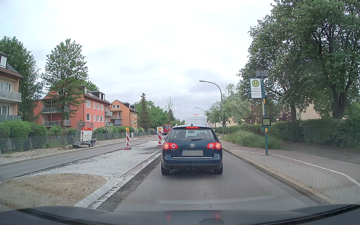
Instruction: Follow the waypoints while adhering to traffic rules and regulations
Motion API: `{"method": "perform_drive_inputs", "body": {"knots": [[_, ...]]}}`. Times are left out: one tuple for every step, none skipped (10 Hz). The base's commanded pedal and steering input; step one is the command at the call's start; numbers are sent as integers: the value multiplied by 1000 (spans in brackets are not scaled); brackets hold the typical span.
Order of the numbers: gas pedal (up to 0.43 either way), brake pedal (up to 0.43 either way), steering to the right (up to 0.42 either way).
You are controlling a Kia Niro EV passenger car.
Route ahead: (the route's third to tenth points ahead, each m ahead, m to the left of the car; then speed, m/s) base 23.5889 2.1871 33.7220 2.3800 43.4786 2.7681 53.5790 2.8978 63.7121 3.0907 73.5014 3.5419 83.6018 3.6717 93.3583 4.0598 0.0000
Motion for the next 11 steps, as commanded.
{"method": "perform_drive_inputs", "body": {"knots": [[0,262,-16],[0,262,-16],[0,262,-16],[0,262,-16],[0,262,-16],[0,262,-16],[0,262,-16],[0,262,-16],[0,262,-16],[0,262,-16],[0,262,-15]]}}
